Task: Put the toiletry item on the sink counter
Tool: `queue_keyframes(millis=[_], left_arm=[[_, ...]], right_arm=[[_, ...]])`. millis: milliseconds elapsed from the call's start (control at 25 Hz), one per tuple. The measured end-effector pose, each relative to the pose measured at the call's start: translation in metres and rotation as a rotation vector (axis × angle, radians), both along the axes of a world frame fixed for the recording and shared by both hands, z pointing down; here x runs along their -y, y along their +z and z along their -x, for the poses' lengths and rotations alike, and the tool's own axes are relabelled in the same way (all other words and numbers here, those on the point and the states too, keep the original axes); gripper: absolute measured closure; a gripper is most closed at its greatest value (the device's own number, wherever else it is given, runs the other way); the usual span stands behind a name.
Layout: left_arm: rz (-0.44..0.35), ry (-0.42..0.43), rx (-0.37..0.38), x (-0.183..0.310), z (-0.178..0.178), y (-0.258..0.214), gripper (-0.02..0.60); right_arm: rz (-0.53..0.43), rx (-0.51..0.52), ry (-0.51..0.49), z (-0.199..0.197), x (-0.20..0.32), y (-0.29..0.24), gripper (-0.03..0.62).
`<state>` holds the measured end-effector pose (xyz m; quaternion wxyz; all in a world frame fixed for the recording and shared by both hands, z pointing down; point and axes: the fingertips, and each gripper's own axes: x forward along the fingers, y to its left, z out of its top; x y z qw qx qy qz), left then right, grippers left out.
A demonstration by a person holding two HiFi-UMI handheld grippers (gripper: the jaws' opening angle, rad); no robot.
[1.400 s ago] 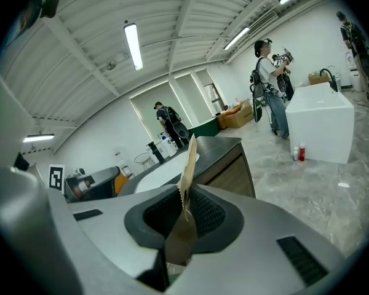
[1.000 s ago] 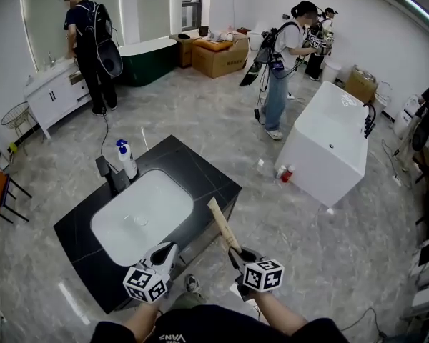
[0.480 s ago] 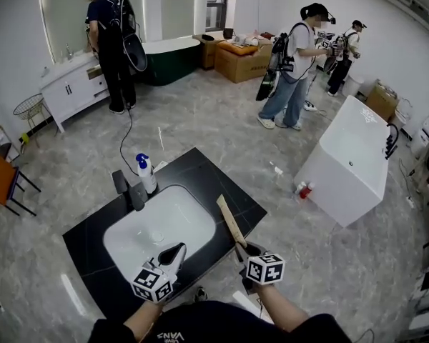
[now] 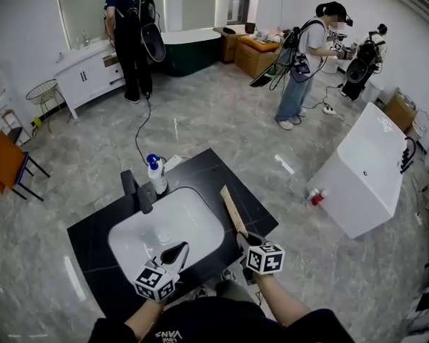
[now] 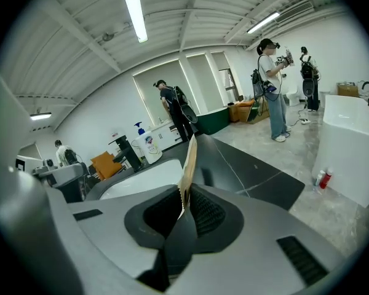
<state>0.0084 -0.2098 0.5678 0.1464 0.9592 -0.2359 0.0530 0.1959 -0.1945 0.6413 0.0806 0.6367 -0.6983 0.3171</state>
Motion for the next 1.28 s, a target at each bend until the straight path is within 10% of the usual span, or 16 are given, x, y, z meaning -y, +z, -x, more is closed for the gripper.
queue_keyframes(millis=[1280], left_arm=[[0.032,-0.349,0.032,0.052,-0.003,0.013,0.575]], right_arm=[[0.137,-0.013,-0.304,0.002,0.154,0.049,0.553]])
